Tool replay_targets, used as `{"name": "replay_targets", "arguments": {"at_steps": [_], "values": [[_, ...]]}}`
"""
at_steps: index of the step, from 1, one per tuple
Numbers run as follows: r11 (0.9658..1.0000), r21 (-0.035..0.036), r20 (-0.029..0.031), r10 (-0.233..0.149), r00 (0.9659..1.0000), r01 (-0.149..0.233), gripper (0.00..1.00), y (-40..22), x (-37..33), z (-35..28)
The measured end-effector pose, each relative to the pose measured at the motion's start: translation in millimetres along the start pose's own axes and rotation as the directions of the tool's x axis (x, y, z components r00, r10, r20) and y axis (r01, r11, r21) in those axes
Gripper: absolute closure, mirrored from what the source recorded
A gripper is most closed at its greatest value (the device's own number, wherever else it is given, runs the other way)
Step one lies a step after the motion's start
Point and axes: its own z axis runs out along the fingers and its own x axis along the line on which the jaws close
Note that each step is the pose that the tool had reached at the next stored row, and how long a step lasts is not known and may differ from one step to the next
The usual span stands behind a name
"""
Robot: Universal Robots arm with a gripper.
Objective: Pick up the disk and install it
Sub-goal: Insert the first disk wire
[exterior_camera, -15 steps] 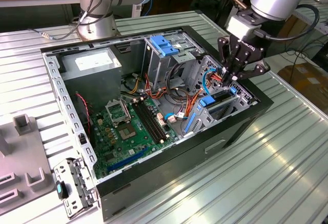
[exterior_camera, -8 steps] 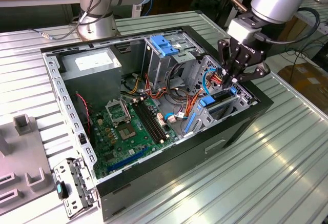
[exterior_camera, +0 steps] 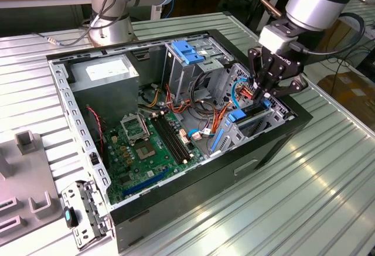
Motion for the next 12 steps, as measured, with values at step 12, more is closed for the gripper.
{"name": "replay_targets", "arguments": {"at_steps": [12], "values": [[0.9999, -0.0002, 0.0003, 0.017, 0.9999, -0.017, 0.83, 0.1, 1.2, 2.6]]}}
